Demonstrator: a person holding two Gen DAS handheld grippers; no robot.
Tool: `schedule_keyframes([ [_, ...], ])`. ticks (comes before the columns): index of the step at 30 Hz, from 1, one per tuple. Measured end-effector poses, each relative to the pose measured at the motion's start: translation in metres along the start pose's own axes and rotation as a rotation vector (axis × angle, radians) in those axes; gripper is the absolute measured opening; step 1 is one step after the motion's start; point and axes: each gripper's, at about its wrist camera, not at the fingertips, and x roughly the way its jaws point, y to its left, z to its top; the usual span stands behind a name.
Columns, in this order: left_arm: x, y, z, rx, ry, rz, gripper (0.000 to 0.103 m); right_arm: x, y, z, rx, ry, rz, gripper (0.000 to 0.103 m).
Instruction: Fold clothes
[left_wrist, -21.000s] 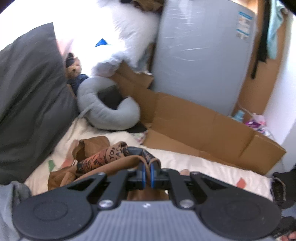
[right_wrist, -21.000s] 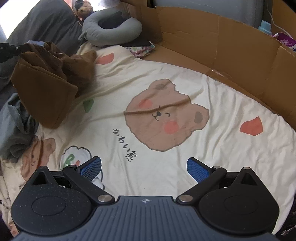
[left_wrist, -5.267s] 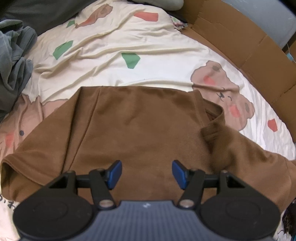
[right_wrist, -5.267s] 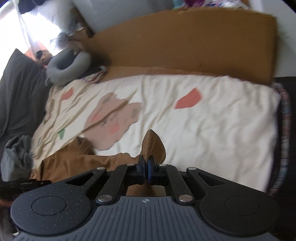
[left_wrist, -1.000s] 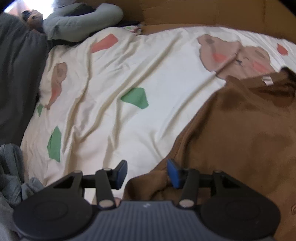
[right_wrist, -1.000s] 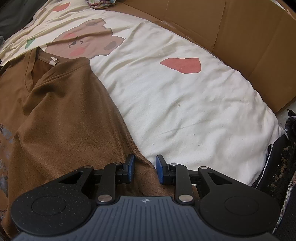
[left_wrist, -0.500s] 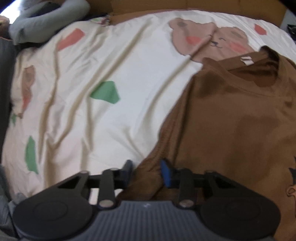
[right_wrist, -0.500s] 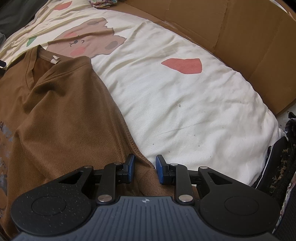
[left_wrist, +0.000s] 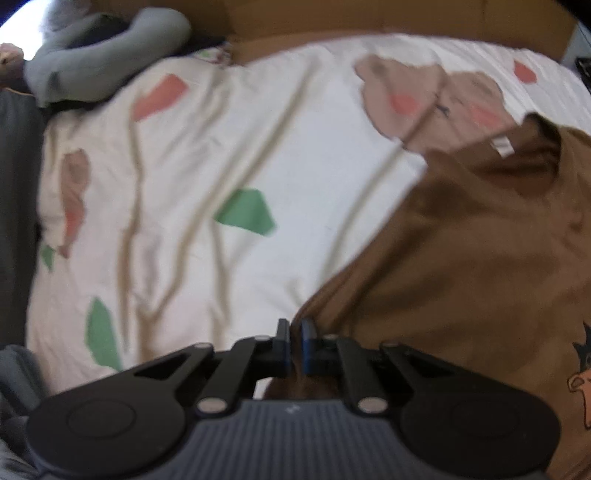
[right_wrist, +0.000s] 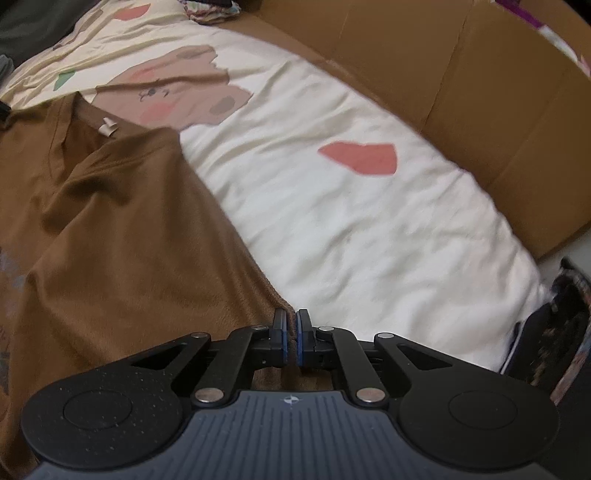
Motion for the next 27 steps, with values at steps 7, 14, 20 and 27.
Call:
schedule_keyframes([
  [7, -0.009, 0.010, 0.015, 0.015, -0.063, 0.087, 0.006, -0.004, -0.009, 0.021, -0.024, -0.054, -0.081, 0.003],
  [14, 0.012, 0.016, 0.025, 0.012, -0.051, 0.129, 0.006, 0.014, -0.018, 0.036, -0.022, -0.042, -0.110, 0.003],
  [20, 0.035, 0.012, 0.017, -0.012, -0.028, 0.095, 0.007, 0.040, -0.021, 0.032, -0.002, 0.002, -0.083, 0.003],
  [27, 0.044, 0.011, 0.014, -0.012, 0.000, 0.065, 0.013, 0.040, -0.031, 0.034, 0.056, 0.004, -0.027, 0.006],
])
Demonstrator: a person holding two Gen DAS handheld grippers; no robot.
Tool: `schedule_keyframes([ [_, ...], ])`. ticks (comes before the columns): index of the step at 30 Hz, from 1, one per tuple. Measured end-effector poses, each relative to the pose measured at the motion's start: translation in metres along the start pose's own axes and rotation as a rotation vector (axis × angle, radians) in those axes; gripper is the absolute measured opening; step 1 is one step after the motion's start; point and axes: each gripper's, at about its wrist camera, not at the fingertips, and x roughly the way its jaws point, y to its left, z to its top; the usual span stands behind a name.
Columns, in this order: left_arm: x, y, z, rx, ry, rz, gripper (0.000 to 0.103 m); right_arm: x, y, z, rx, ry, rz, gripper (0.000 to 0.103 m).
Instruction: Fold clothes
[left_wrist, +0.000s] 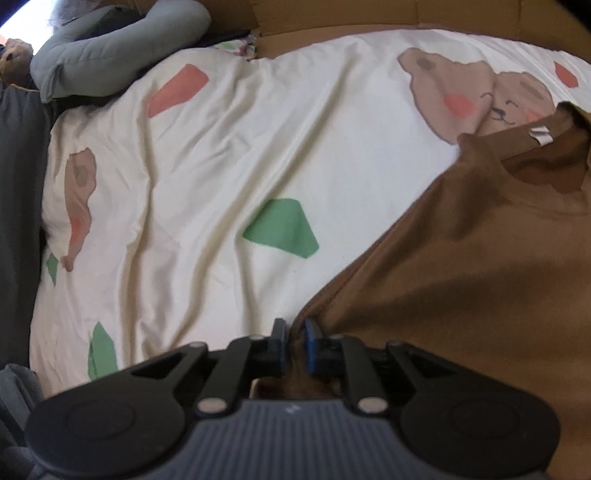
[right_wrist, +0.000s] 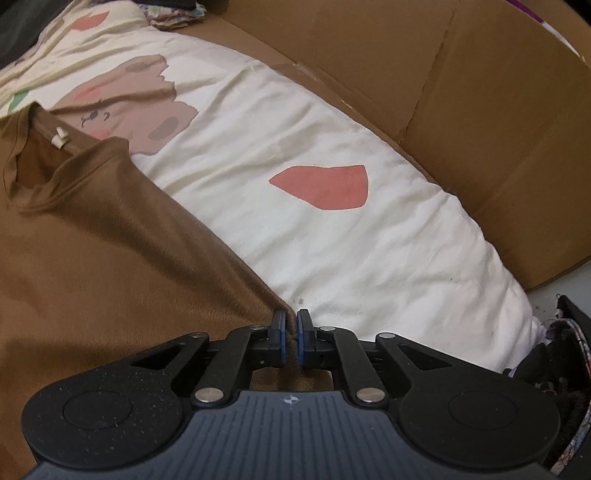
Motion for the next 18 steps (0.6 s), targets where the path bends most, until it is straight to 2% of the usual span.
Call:
schedule_keyframes([
  [2, 0.000, 0.001, -0.001, 0.006, 0.001, -0.005, 0.014, 0.001, -0.004, 0.000, 0.009, -0.002, 0.014, 0.013],
  [8, 0.003, 0.008, -0.002, -0.010, 0.001, -0.048, 0.018, 0.006, -0.017, 0.006, 0.016, 0.030, 0.089, 0.016],
  [13, 0.006, 0.017, -0.004, -0.016, -0.004, -0.085, 0.021, 0.012, -0.028, 0.013, 0.050, 0.087, 0.148, 0.017],
  [14, 0.007, 0.019, -0.003, -0.028, 0.000, -0.091, 0.024, 0.012, -0.027, 0.013, 0.050, 0.092, 0.150, 0.017],
  [15, 0.007, 0.021, -0.003, -0.034, 0.003, -0.094, 0.028, 0.012, -0.026, 0.013, 0.046, 0.093, 0.147, 0.017],
  [18, 0.008, 0.019, 0.000, -0.019, 0.014, -0.088, 0.029, 0.012, -0.021, 0.014, 0.002, 0.109, 0.153, 0.016],
])
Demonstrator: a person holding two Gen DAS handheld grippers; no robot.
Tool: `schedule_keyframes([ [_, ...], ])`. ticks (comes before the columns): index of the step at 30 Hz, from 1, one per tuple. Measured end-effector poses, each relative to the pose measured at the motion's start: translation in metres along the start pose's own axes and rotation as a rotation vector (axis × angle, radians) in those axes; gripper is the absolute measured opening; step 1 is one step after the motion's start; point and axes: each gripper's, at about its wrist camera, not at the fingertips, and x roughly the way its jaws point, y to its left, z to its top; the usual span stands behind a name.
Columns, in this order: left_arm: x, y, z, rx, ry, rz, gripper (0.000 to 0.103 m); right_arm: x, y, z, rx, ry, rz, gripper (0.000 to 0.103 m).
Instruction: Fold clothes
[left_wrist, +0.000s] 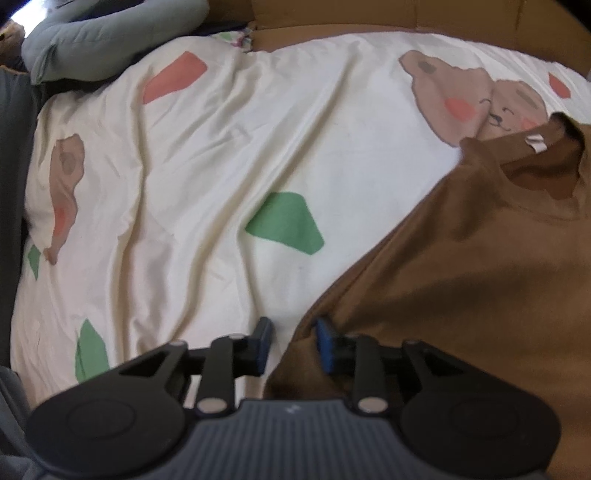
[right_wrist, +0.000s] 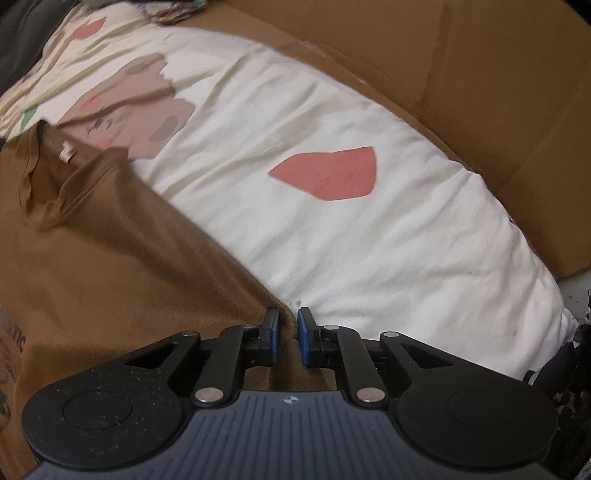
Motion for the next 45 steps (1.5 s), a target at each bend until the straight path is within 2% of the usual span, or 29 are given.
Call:
schedule_keyframes([
  [4, 0.002, 0.003, 0.003, -0.011, 0.014, -0.020, 0.029, 0.001, 0.000, 0.002, -0.016, 0.024, 0.023, 0.013],
  [9, 0.001, -0.004, 0.001, 0.003, 0.005, -0.031, 0.009, 0.000, 0.005, -0.003, -0.030, -0.002, 0.007, 0.007],
  [14, -0.003, -0.012, 0.002, 0.013, -0.001, 0.011, 0.006, -0.003, 0.012, -0.007, -0.022, -0.026, -0.030, 0.002],
  [18, -0.013, -0.020, 0.002, 0.034, -0.042, 0.085, 0.006, -0.010, 0.022, -0.012, -0.050, -0.058, -0.091, 0.002],
  [24, -0.025, -0.025, 0.002, 0.058, -0.083, 0.191, 0.006, -0.034, 0.028, -0.010, -0.059, -0.165, -0.200, 0.001],
  [32, -0.038, -0.004, 0.015, 0.011, -0.138, 0.357, 0.006, -0.050, 0.044, 0.009, -0.083, -0.244, -0.223, 0.001],
  [36, -0.041, 0.004, 0.026, 0.007, -0.154, 0.408, 0.006, -0.050, 0.050, 0.024, -0.095, -0.264, -0.237, 0.001],
  [45, -0.030, 0.015, 0.062, -0.011, -0.201, 0.470, 0.006, -0.040, 0.044, 0.054, -0.089, -0.279, -0.297, 0.001],
])
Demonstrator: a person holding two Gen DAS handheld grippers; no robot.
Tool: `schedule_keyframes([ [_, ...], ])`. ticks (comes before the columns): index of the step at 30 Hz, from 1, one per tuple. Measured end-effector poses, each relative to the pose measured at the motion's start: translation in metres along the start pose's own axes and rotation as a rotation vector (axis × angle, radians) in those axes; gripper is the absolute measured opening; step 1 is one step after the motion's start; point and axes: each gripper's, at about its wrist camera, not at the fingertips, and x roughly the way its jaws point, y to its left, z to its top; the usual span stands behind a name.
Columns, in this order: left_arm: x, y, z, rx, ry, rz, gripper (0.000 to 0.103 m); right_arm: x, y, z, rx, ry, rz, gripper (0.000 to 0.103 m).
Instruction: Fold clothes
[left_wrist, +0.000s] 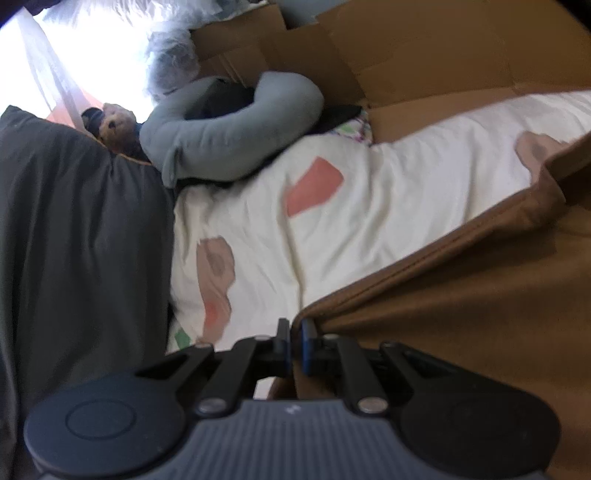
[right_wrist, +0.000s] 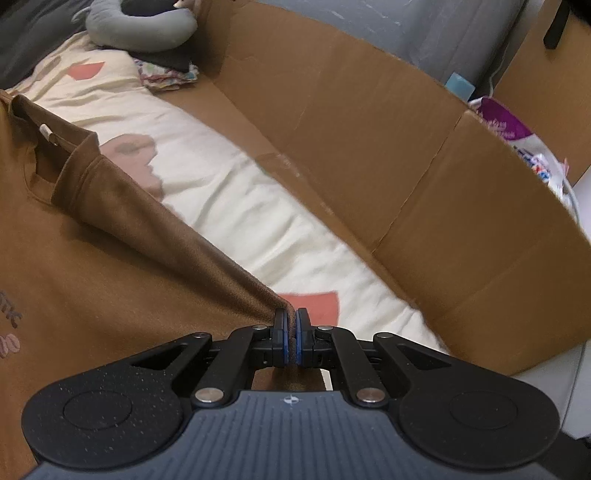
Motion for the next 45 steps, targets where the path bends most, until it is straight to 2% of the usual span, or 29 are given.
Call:
schedule_keyframes([
  [13, 0.041, -0.001, 0.046, -0.010, -0.026, 0.025, 0.006, 0.050, -0.014, 0.038, -0.040, 0.039, -0.072, 0.001],
  [25, 0.075, -0.007, 0.074, 0.004, 0.014, 0.039, 0.006, 0.088, -0.027, 0.064, -0.033, 0.067, -0.112, 0.001],
  [34, 0.092, -0.009, 0.095, 0.002, 0.005, 0.062, 0.006, 0.104, -0.031, 0.074, -0.047, 0.079, -0.143, 0.001],
  [36, 0.100, -0.012, 0.098, 0.004, 0.014, 0.058, 0.006, 0.110, -0.032, 0.076, -0.044, 0.086, -0.144, 0.002],
  [38, 0.114, -0.017, 0.099, -0.013, 0.063, 0.022, 0.006, 0.118, -0.033, 0.075, -0.032, 0.098, -0.133, 0.002],
  [40, 0.126, -0.023, 0.099, -0.014, 0.101, 0.014, 0.011, 0.129, -0.034, 0.073, -0.019, 0.110, -0.112, 0.004],
  [41, 0.129, -0.027, 0.099, -0.003, 0.101, 0.030, 0.012, 0.134, -0.033, 0.070, -0.021, 0.110, -0.113, 0.017],
  [45, 0.125, -0.030, 0.101, -0.012, 0.083, 0.031, 0.011, 0.133, -0.030, 0.064, -0.010, 0.080, -0.092, 0.020],
])
